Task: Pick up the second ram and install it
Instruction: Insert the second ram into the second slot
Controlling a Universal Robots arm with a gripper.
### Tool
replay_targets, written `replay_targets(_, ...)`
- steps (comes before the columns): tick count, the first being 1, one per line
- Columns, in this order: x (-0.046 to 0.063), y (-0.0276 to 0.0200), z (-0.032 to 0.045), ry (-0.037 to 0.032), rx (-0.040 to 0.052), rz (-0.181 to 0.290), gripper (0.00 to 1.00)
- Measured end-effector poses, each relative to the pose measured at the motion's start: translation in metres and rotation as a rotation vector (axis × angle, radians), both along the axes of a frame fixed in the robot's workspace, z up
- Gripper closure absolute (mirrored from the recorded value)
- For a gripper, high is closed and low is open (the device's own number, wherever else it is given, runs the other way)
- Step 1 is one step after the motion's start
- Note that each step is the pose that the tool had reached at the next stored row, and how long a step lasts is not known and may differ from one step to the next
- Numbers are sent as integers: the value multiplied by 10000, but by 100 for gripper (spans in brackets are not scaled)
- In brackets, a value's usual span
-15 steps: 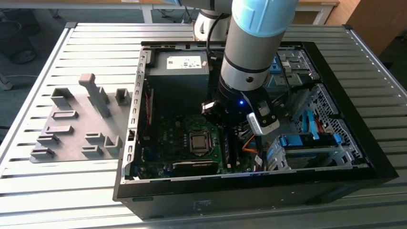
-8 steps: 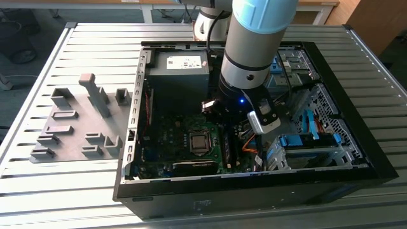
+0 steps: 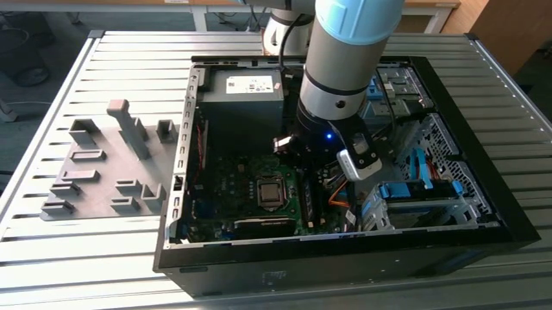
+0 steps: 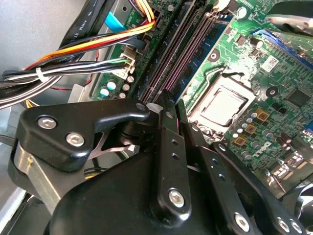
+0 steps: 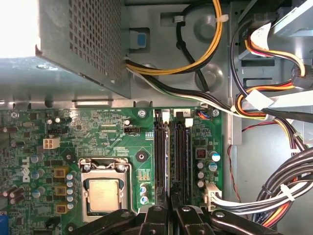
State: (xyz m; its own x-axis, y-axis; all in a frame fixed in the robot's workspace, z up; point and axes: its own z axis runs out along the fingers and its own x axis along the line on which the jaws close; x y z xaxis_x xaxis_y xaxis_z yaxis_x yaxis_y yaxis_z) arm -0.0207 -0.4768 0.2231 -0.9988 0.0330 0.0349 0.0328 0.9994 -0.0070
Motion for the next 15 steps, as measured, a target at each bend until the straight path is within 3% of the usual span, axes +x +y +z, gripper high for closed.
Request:
replay_targets(9,0,-5,-9,0,-1,1,86)
replay_targets(15,0,-6,-10,-1,-107,1,86)
